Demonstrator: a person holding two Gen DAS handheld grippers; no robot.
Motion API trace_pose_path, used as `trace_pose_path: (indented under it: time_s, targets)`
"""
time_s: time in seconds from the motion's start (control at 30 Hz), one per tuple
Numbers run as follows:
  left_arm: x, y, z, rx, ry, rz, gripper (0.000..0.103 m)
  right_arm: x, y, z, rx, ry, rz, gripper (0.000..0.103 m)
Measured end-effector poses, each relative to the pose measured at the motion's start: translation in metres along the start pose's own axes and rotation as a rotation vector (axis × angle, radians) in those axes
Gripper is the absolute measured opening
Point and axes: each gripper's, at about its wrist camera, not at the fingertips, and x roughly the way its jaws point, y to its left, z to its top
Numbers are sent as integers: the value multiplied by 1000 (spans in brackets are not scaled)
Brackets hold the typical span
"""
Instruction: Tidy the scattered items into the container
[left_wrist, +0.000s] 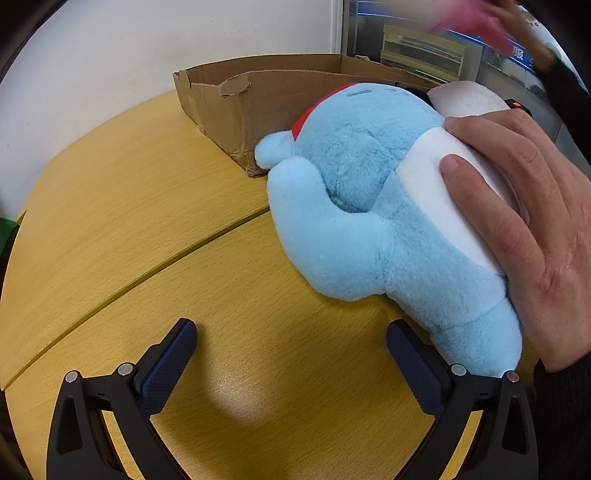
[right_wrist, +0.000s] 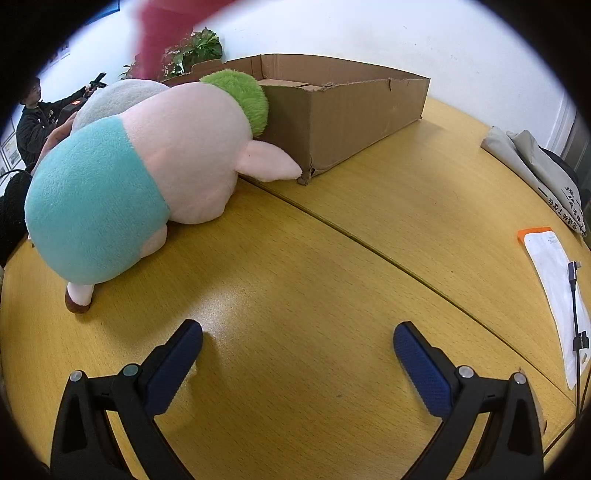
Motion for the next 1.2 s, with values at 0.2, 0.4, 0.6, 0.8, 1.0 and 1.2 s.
trace_pose_path:
  time_s: [0.2, 0.4, 0.6, 0.8, 1.0, 1.2]
  targets:
    - [0, 0, 0, -1, 0, 1, 103, 0, 0, 0, 0, 0, 0, 103]
    - [2, -5, -1, -2, 0, 1, 103, 0, 0, 0, 0, 0, 0, 103]
    - [2, -5, -1, -3, 0, 2, 103, 0, 0, 0, 0, 0, 0, 103]
    - [2, -5, -1, -4, 0, 2, 103, 0, 0, 0, 0, 0, 0, 103]
    - [-5, 9, -4, -5, 0, 3, 103, 1, 1, 2, 15, 0, -12, 103]
    - [-8, -12, -11, -193, -4, 141, 103, 0, 23, 1, 257, 1, -193, 103]
